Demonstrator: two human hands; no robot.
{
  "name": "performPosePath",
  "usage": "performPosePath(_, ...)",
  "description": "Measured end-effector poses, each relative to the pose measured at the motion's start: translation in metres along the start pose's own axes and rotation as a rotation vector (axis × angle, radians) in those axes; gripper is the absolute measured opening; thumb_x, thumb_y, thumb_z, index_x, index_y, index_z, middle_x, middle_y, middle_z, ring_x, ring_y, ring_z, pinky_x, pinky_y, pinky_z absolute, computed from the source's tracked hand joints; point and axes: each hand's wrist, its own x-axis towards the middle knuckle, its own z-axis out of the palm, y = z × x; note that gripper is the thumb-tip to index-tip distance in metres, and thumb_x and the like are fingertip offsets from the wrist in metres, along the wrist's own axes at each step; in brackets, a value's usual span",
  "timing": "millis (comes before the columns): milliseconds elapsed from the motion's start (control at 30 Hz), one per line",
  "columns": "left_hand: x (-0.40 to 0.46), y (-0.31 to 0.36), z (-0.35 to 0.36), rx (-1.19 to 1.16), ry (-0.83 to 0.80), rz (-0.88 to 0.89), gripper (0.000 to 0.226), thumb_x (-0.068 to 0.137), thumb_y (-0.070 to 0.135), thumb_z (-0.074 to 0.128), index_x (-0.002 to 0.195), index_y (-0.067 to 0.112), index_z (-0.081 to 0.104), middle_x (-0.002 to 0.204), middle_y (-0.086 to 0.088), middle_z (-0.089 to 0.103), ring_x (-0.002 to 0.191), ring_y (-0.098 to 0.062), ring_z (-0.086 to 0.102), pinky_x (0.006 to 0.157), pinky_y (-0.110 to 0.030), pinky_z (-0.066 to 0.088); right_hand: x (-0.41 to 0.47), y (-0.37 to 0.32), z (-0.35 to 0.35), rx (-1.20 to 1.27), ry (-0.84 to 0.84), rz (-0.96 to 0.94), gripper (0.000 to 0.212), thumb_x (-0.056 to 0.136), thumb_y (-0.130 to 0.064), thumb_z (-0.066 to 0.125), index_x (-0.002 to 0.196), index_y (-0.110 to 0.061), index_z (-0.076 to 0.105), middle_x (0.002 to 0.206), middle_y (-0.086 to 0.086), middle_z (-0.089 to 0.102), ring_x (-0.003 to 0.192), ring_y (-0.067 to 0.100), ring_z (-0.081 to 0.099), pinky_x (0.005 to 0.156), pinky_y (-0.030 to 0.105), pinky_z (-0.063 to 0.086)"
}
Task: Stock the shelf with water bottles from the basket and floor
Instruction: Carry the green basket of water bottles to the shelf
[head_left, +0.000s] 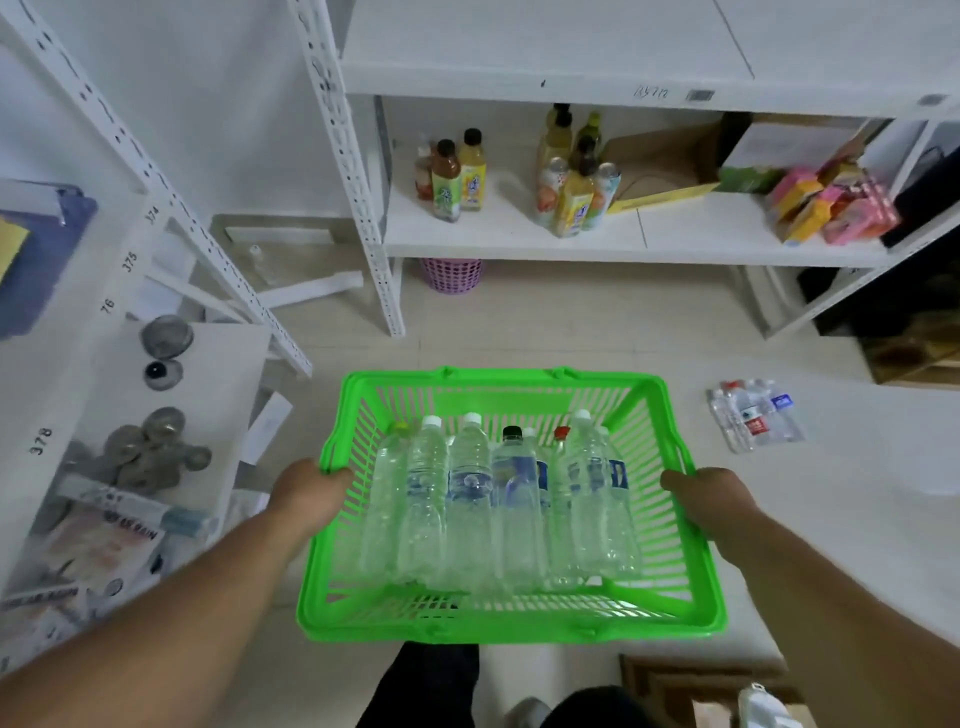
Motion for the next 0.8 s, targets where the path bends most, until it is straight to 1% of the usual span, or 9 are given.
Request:
performPosePath(100, 0.045, 0.028, -0.013, 0.041, -0.01, -0.001, 0.029, 0.091, 0.029, 0.062, 0.078, 0.004, 0.068, 0.071, -0.015, 0.062, 0.069, -0.031, 0.062, 0.056, -0.032, 0.039, 0.028, -0.038, 0.011, 0.026, -0.007, 0.032, 0.028, 0.084, -0.026, 0.07, 0.072, -0.002, 0.062, 0.067, 0.011, 0.058, 0.06, 0.026, 0.055, 0.058, 0.029, 0.044)
performPosePath(133, 0.058, 0.038, -0.017, 0.058, -0.006, -0.003, 0.028, 0.091, 0.029, 0.062, 0.079, 0.004, 0.067, 0.071, -0.014, 0.061, 0.067, -0.031, 0.06, 0.056, -0.032, 0.038, 0.038, -0.05, 0.014, 0.035, -0.017, 0.04, 0.028, 0.084, -0.026, 0.07, 0.073, -0.002, 0.062, 0.067, 0.011, 0.058, 0.059, 0.026, 0.054, 0.055, 0.028, 0.042)
performPosePath(200, 0.086, 0.056, -0.023, 0.071, 0.0, 0.0, 0.029, 0.091, 0.03, 0.062, 0.085, 0.002, 0.069, 0.076, -0.017, 0.063, 0.072, -0.033, 0.061, 0.059, -0.032, 0.039, 0.057, -0.073, 0.018, 0.053, -0.031, 0.049, 0.027, 0.085, -0.025, 0.069, 0.073, -0.001, 0.062, 0.067, 0.011, 0.057, 0.058, 0.025, 0.053, 0.052, 0.027, 0.04)
performPosePath(267, 0.114, 0.073, -0.028, 0.092, 0.0, -0.001, 0.029, 0.091, 0.03, 0.061, 0.086, 0.002, 0.069, 0.078, -0.018, 0.063, 0.074, -0.033, 0.06, 0.061, -0.032, 0.039, 0.078, -0.095, 0.021, 0.058, -0.046, 0.058, 0.026, 0.085, -0.024, 0.068, 0.075, -0.001, 0.063, 0.069, 0.012, 0.058, 0.059, 0.025, 0.054, 0.054, 0.028, 0.04)
performPosePath(400, 0.167, 0.109, -0.029, 0.128, -0.008, -0.018, 0.029, 0.092, 0.031, 0.062, 0.075, 0.008, 0.063, 0.067, -0.01, 0.058, 0.07, -0.031, 0.059, 0.06, -0.031, 0.039, 0.129, -0.134, 0.03, 0.083, -0.062, 0.065, 0.027, 0.084, -0.025, 0.069, 0.078, 0.002, 0.065, 0.073, 0.016, 0.062, 0.063, 0.028, 0.057, 0.06, 0.033, 0.045)
performPosePath(500, 0.205, 0.131, -0.024, 0.139, -0.005, -0.056, 0.031, 0.092, 0.034, 0.062, 0.081, 0.005, 0.065, 0.068, -0.011, 0.059, 0.067, -0.03, 0.058, 0.062, -0.034, 0.045, 0.17, -0.16, 0.039, 0.09, -0.1, 0.083, 0.026, 0.084, -0.024, 0.069, 0.077, 0.0, 0.065, 0.072, 0.016, 0.062, 0.063, 0.027, 0.058, 0.059, 0.031, 0.045)
performPosePath(633, 0.259, 0.147, -0.003, 0.156, -0.029, -0.089, 0.039, 0.095, 0.039, 0.059, 0.096, 0.002, 0.068, 0.086, -0.017, 0.067, 0.078, -0.033, 0.063, 0.068, -0.035, 0.047, 0.228, -0.19, 0.058, 0.082, -0.13, 0.08, 0.024, 0.086, -0.026, 0.068, 0.079, -0.003, 0.065, 0.075, 0.015, 0.064, 0.066, 0.028, 0.06, 0.061, 0.031, 0.046)
performPosePath(733, 0.309, 0.152, 0.019, 0.13, -0.031, -0.107, 0.039, 0.095, 0.039, 0.059, 0.093, 0.001, 0.068, 0.085, -0.019, 0.068, 0.078, -0.033, 0.064, 0.073, -0.039, 0.05, 0.277, -0.209, 0.083, 0.063, -0.138, 0.068, 0.023, 0.087, -0.027, 0.068, 0.081, -0.005, 0.066, 0.079, 0.016, 0.066, 0.072, 0.03, 0.063, 0.068, 0.035, 0.05)
performPosePath(800, 0.345, 0.147, 0.039, 0.131, -0.027, -0.112, 0.04, 0.095, 0.039, 0.06, 0.091, 0.001, 0.068, 0.081, -0.018, 0.067, 0.075, -0.032, 0.063, 0.07, -0.038, 0.049, 0.31, -0.216, 0.104, 0.057, -0.135, 0.062, 0.022, 0.087, -0.026, 0.068, 0.08, -0.006, 0.066, 0.077, 0.015, 0.066, 0.071, 0.03, 0.063, 0.067, 0.035, 0.05)
